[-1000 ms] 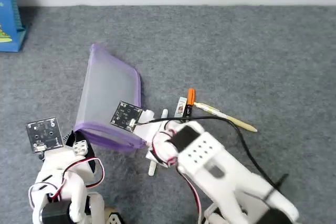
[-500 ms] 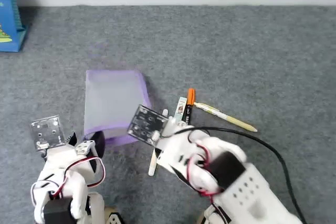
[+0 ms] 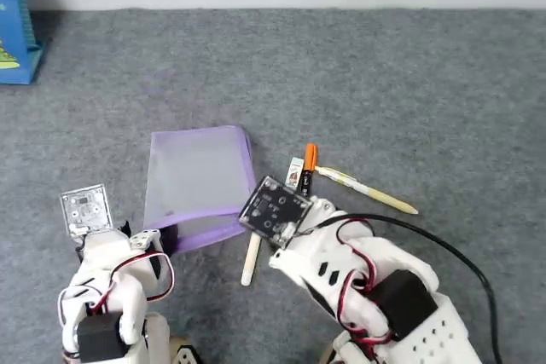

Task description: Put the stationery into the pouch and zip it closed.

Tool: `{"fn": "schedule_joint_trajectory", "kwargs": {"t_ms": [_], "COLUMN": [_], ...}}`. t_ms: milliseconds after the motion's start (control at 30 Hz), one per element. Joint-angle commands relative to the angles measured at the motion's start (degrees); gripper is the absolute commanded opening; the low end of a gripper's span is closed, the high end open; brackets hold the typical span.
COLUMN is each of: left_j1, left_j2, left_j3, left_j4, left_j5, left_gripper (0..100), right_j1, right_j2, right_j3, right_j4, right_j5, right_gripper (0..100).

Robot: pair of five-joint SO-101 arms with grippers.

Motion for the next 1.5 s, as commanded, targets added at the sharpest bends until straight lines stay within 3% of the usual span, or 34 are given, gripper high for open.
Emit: {"fn": "schedule_joint_trajectory", "kwargs": {"t_ms": [0, 200, 600, 833, 933, 1033, 1267, 1467], "left_j1": [0.0, 0.0, 0.26, -0.09, -0.09, -0.09, -0.09, -0.09], "left_j2": [-0.44, -0.44, -0.44, -0.44, -0.44, -0.44, -0.53, -0.53], "left_j3": [-0.66, -2.68, -6.02, -6.02, -6.02, -6.02, -6.46, -9.54], "left_j4": [-1.41, -0.7, 0.79, 0.88, 0.88, 0.88, 0.7, 1.05], "left_j5": [0.18, -4.57, -6.68, -6.24, -5.36, -5.45, -5.54, -5.27], "left_gripper": [23, 12, 12, 31, 33, 28, 3, 1], "right_j1": [1.63, 2.68, 6.2, 6.29, 6.37, 7.78, 9.71, 9.71], "right_j2": [-1.19, -0.92, -0.75, -0.75, -0.75, -0.75, -1.19, -1.27], "right_j3": [-4.4, -4.31, -4.13, -4.13, -4.13, -4.13, -4.13, -4.13], "right_j4": [0.04, 0.04, -0.4, -0.84, -0.75, -0.75, -0.66, 0.22], "right_j5": [-0.35, -0.26, -0.18, -0.09, -0.09, -0.09, 0.88, 0.53], "right_gripper": [0.9, 0.9, 0.9, 0.9, 0.9, 0.9, 0.9, 1.2]}}
